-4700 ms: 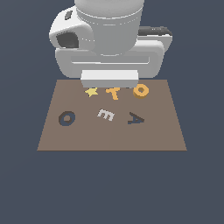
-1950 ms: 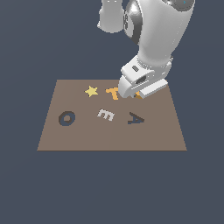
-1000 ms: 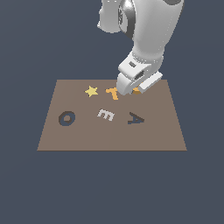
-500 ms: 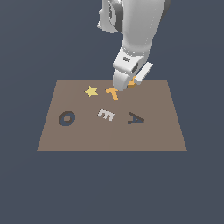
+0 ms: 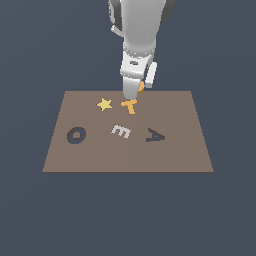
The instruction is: Insert a designated object into the corresponding slot on a board.
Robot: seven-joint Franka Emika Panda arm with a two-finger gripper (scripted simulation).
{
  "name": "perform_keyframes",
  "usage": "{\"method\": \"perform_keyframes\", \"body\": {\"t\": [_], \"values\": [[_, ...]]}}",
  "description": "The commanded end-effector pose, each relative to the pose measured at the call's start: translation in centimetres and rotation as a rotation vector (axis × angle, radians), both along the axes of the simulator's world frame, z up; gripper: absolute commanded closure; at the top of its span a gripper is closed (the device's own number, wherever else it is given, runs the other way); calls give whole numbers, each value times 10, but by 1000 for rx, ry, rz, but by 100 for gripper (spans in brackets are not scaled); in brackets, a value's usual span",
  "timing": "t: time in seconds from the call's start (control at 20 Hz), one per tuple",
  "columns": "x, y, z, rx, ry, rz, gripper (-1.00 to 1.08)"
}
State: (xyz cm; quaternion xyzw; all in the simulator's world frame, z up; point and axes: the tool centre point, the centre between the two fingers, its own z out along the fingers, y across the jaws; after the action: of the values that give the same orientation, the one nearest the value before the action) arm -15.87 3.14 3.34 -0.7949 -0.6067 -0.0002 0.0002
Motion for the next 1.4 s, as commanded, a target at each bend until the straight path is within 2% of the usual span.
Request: {"method": "perform_keyframes", "body": {"t": [0.0, 0.65, 1.35], "values": [[-4, -12, 0, 0, -1, 81, 108], [-9, -72, 2, 0, -1, 470, 108], [13, -135, 3, -1, -2, 885, 108]]}}
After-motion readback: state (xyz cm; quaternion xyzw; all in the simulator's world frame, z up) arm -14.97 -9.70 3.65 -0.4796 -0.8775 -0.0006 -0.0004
